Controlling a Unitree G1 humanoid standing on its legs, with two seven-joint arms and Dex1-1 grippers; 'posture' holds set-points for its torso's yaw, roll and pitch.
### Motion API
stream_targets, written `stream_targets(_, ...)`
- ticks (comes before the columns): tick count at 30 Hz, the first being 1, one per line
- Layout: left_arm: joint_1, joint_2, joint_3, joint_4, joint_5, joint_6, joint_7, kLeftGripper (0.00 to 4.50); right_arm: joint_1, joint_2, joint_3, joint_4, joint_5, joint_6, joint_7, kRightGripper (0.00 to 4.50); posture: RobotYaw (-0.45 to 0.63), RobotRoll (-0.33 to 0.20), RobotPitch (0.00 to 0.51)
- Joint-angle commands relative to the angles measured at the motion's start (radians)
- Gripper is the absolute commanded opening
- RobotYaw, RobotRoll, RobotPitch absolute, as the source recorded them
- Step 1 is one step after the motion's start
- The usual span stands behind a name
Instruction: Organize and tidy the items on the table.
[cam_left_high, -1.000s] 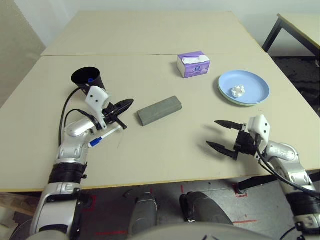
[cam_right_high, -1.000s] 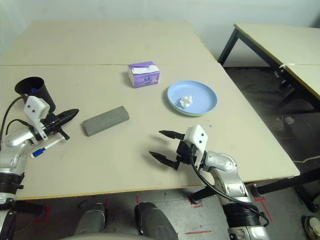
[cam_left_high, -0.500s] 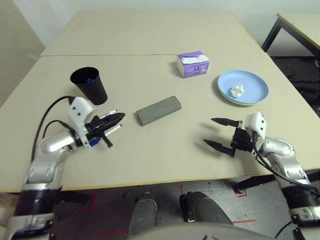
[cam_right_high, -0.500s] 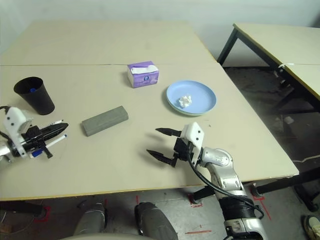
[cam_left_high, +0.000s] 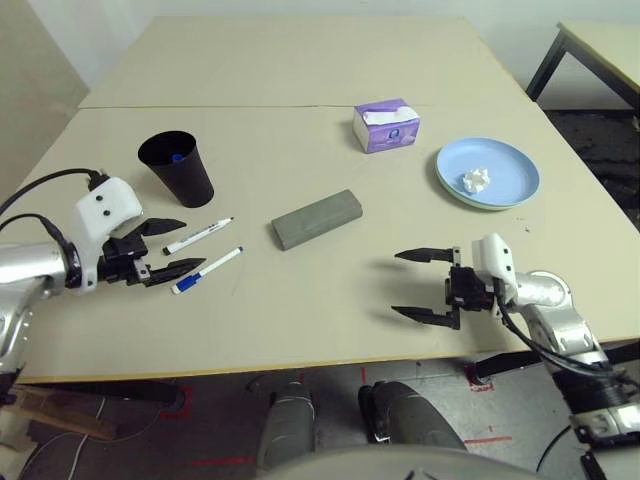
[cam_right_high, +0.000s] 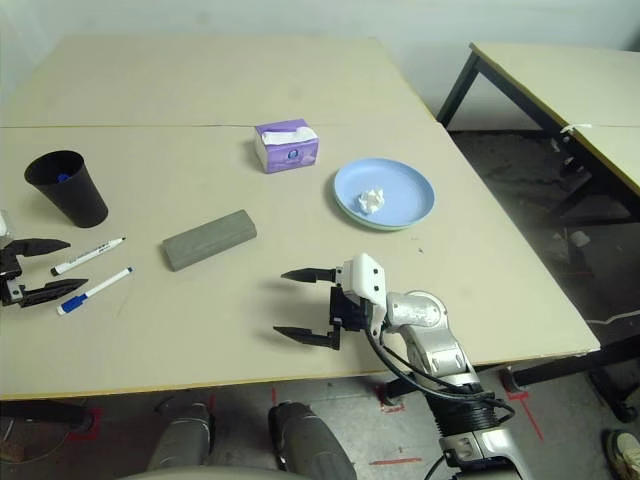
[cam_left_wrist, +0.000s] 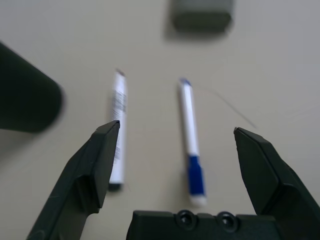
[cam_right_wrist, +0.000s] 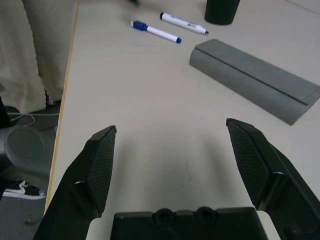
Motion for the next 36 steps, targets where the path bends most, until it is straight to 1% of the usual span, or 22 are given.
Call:
stream_targets(1,0.055,0.035,-0.032,-0.055,0.013,0.066,-0.045,4.48,0.004,0.016,0.023,-0.025,0.0,-0.004,-0.01,4.5,-0.02,0.0,0.148)
stream_targets(5,0.09,0.078,-0.05,-0.079,0.032,0.102,-0.082,4.48,0.021,0.021,0.037,-0.057,-0.001,0.006,-0.024,4.5,-0.03,0.0,0.153)
stream_targets(8,0.051,0.099,-0.078,-0.096,0.041,0.148,-0.084,4.48,0.024,0.018,0.047,-0.069,-0.004,0.01,-0.026,4.5,-0.04,0.0,0.156)
stream_targets(10,-0.008,0.099,-0.1,-0.116,0.031,0.205,-0.074,4.48,0.02,0.019,0.051,-0.073,-0.006,0.015,-0.031,4.5,-0.04,0.0,0.153)
stream_targets(12,-0.113,0.095,-0.131,-0.115,0.033,0.251,-0.062,4.48,0.018,0.022,0.058,-0.08,-0.011,0.019,-0.04,4.5,-0.05,0.0,0.152)
stream_targets(16,-0.268,0.088,-0.194,-0.081,0.055,0.293,-0.061,4.48,0.025,0.026,0.073,-0.096,-0.018,0.022,-0.051,4.5,-0.06,0.0,0.146)
stream_targets(18,-0.303,0.094,-0.221,-0.071,0.068,0.301,-0.07,4.48,0.028,0.025,0.078,-0.105,-0.017,0.025,-0.057,4.5,-0.07,0.0,0.144)
stream_targets(23,-0.372,0.152,-0.323,-0.089,0.11,0.363,-0.145,4.48,0.031,0.022,0.084,-0.12,-0.018,0.033,-0.07,4.5,-0.09,0.0,0.141)
stream_targets(25,-0.404,0.162,-0.367,-0.102,0.129,0.396,-0.165,4.48,0.031,0.02,0.086,-0.121,-0.022,0.032,-0.073,4.5,-0.09,0.0,0.139)
stream_targets(30,-0.457,0.132,-0.432,-0.106,0.168,0.453,-0.156,4.48,0.041,0.016,0.093,-0.136,-0.028,0.035,-0.084,4.5,-0.11,0.0,0.132)
stream_targets(36,-0.446,0.075,-0.446,-0.106,0.187,0.491,-0.1,4.48,0.059,0.008,0.098,-0.178,-0.027,0.056,-0.1,4.5,-0.12,0.0,0.126)
